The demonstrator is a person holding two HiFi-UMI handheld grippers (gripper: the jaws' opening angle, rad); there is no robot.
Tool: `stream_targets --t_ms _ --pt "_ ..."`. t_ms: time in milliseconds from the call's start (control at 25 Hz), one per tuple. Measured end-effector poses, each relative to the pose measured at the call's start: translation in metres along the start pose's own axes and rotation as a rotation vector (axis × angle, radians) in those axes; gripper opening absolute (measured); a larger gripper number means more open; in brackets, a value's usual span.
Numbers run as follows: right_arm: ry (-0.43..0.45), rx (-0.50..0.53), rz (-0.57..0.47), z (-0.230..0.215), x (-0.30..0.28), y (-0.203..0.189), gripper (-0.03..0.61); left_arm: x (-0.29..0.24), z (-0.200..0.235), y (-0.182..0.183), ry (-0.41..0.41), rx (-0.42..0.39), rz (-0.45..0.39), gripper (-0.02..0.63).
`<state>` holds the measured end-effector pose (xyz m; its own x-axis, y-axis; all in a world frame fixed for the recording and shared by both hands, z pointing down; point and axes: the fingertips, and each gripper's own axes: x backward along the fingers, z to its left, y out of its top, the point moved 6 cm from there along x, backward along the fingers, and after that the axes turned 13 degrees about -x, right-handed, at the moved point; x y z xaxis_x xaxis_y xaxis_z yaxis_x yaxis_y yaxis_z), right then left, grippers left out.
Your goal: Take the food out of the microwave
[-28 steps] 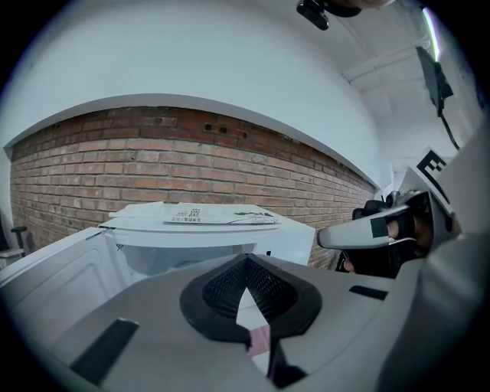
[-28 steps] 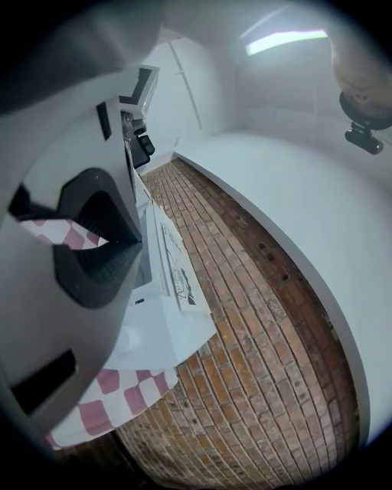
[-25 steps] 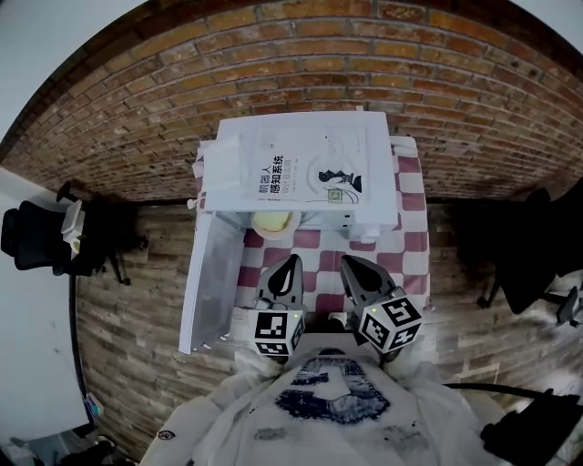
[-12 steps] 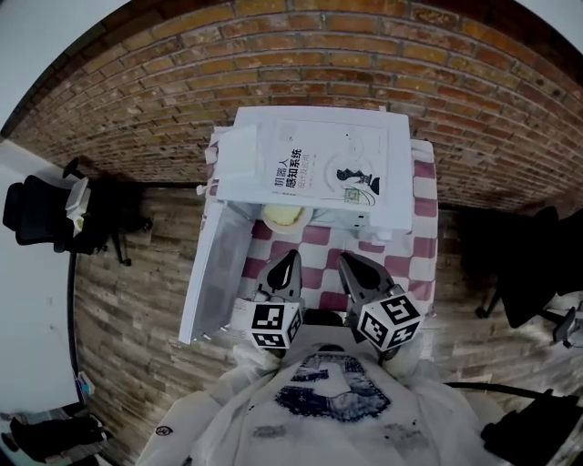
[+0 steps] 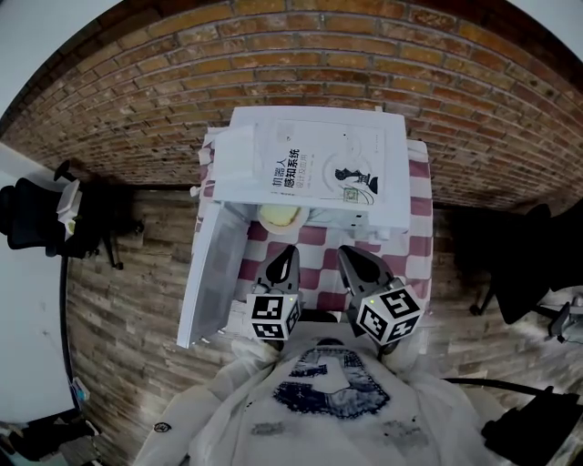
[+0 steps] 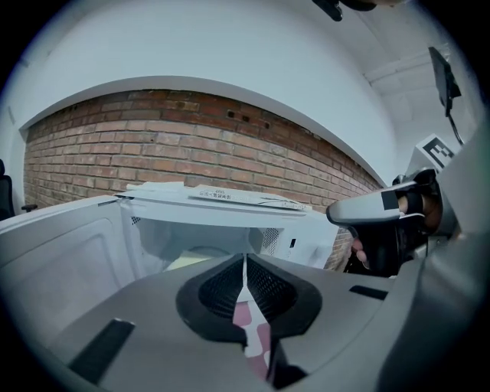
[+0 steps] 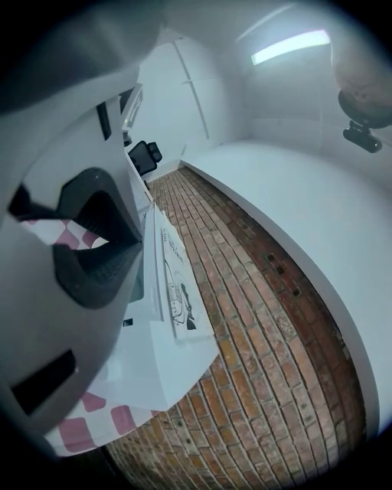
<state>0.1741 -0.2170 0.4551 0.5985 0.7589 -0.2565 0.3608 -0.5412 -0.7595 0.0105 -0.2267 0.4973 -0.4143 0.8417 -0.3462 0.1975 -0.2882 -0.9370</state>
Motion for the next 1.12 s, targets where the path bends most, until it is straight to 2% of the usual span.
stream_targets --t_ms 280,480,720,1000,1120 --pt "-0.021 0.000 0.004 -0.004 0.000 -0.005 0.014 -0.006 0.002 -0.017 -0.014 0.048 0.030 0.014" --pt "-0.026 -0.005 0.007 -0.006 0.002 -0.007 0.014 -0.016 0.004 -0.033 -0.016 0.086 0.088 0.078" --pt "-0.033 -0.002 0.000 -0.008 0.004 -0.004 0.014 -0.031 0.012 -0.055 -0.053 0.244 0.128 0.215" --pt "-0.049 0.004 -0.009 -0.013 0.007 0.000 0.014 -0.050 0.017 -0.075 -0.107 0.413 0.150 0.316" --pt "-0.056 0.008 -0.009 -0.015 0.009 0.002 0.014 -0.059 0.017 -0.081 -0.122 0.479 0.146 0.322"
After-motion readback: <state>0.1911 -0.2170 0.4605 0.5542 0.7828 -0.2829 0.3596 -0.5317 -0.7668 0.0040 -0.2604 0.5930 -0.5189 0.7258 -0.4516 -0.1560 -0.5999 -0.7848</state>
